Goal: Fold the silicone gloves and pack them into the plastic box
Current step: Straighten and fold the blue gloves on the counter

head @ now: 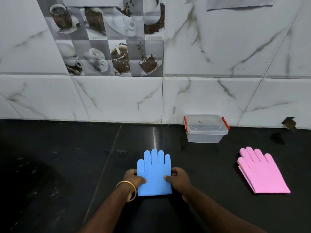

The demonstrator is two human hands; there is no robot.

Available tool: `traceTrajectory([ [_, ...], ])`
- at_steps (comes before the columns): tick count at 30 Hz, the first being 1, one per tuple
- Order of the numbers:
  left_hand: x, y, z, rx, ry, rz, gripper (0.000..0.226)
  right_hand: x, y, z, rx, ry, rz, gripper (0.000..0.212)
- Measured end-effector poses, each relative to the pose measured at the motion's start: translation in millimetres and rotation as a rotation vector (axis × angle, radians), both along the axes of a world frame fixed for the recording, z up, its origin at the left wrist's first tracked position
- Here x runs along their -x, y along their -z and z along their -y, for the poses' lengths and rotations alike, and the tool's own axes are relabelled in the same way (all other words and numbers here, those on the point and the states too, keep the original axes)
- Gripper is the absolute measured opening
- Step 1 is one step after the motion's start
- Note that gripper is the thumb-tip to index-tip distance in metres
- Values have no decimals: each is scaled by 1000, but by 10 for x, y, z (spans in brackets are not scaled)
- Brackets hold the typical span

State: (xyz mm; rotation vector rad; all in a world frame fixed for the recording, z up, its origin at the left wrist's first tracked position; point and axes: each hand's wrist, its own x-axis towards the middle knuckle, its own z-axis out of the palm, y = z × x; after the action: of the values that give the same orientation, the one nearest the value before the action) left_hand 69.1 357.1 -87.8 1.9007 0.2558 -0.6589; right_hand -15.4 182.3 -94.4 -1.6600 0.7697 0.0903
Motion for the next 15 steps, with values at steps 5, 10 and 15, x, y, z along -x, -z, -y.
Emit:
traceTrajectory([
  [5, -92, 4, 49, -149, 91, -10, 51, 23, -19, 136, 13, -48, -27, 51],
  [10, -186, -134, 270, -452, 87, 155, 94, 64, -105, 515, 95, -58, -74, 58],
  [15, -177, -377, 949, -484, 125, 483, 79, 114, -194, 1263, 113, 136, -11, 43],
])
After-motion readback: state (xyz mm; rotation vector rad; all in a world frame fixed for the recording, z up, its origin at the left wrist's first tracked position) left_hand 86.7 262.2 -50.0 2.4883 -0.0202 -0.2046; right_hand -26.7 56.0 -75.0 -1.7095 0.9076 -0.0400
